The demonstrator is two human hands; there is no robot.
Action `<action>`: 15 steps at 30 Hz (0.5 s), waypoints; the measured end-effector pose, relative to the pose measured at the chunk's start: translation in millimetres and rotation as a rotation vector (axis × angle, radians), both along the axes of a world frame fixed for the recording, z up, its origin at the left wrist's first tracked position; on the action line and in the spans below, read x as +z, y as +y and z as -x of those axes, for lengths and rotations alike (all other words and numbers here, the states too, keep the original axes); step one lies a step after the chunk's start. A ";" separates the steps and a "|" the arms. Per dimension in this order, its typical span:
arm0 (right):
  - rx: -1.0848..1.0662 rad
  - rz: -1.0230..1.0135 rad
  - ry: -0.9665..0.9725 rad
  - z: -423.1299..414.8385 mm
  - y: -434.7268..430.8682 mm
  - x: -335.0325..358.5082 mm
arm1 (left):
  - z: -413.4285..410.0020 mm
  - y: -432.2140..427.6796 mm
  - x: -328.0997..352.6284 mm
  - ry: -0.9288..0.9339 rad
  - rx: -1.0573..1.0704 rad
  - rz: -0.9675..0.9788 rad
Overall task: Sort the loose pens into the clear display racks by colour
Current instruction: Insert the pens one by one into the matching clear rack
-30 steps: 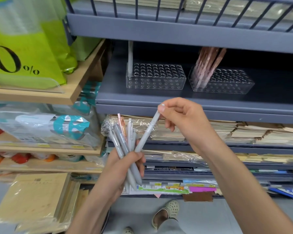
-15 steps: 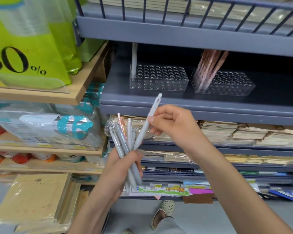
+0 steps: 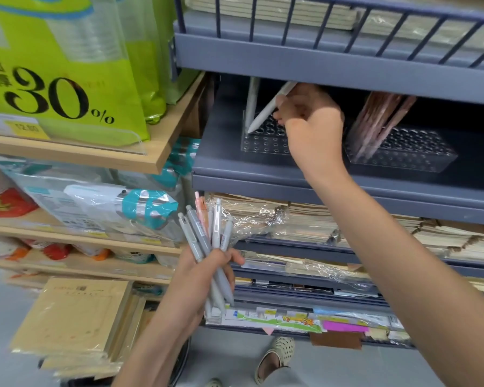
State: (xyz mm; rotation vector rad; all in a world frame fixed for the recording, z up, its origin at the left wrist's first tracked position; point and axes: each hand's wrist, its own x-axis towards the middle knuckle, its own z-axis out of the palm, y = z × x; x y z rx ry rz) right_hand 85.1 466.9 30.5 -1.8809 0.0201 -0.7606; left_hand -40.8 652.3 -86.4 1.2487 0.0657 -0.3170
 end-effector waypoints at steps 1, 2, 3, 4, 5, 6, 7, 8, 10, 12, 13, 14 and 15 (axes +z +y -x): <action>-0.009 0.027 -0.019 -3.0 1.8 -1.6 | -1.1 1.8 -0.3 0.008 0.011 0.018; -0.022 0.061 -0.039 -5.4 3.2 -2.6 | -2.5 3.4 -1.3 0.015 0.018 0.037; -0.033 0.096 -0.052 -7.5 4.4 -3.3 | -3.8 5.2 -2.3 0.019 0.022 0.054; -0.040 0.131 -0.055 -9.5 5.7 -4.2 | -5.0 6.9 -3.1 0.014 0.022 0.064; -0.045 0.167 -0.052 -11.6 6.9 -5.2 | -5.8 8.2 -3.2 0.004 0.022 0.066; -0.053 0.202 -0.047 -13.8 8.3 -6.1 | -6.7 9.1 -3.1 -0.009 0.022 0.061; -0.058 0.234 -0.040 -16.2 9.5 -6.8 | -7.2 10.0 -3.2 -0.019 0.021 0.055; -0.067 0.261 -0.033 -18.8 10.9 -7.0 | -7.8 10.9 -3.9 -0.023 0.021 0.053; -0.085 0.331 -0.016 -23.6 12.6 -5.8 | -9.3 12.5 -6.1 -0.013 0.022 0.051; -0.088 0.400 0.019 -28.2 13.7 -3.0 | -10.9 13.8 -9.1 -0.006 0.021 0.042; -0.079 0.425 0.040 -30.0 14.4 -1.8 | -11.3 14.2 -9.9 -0.008 0.024 0.041; -0.070 0.445 0.060 -31.6 15.2 -1.1 | -11.6 14.0 -9.5 -0.013 0.026 0.045; -0.066 0.459 0.079 -33.2 15.7 -0.8 | -11.6 13.7 -8.8 -0.017 0.026 0.050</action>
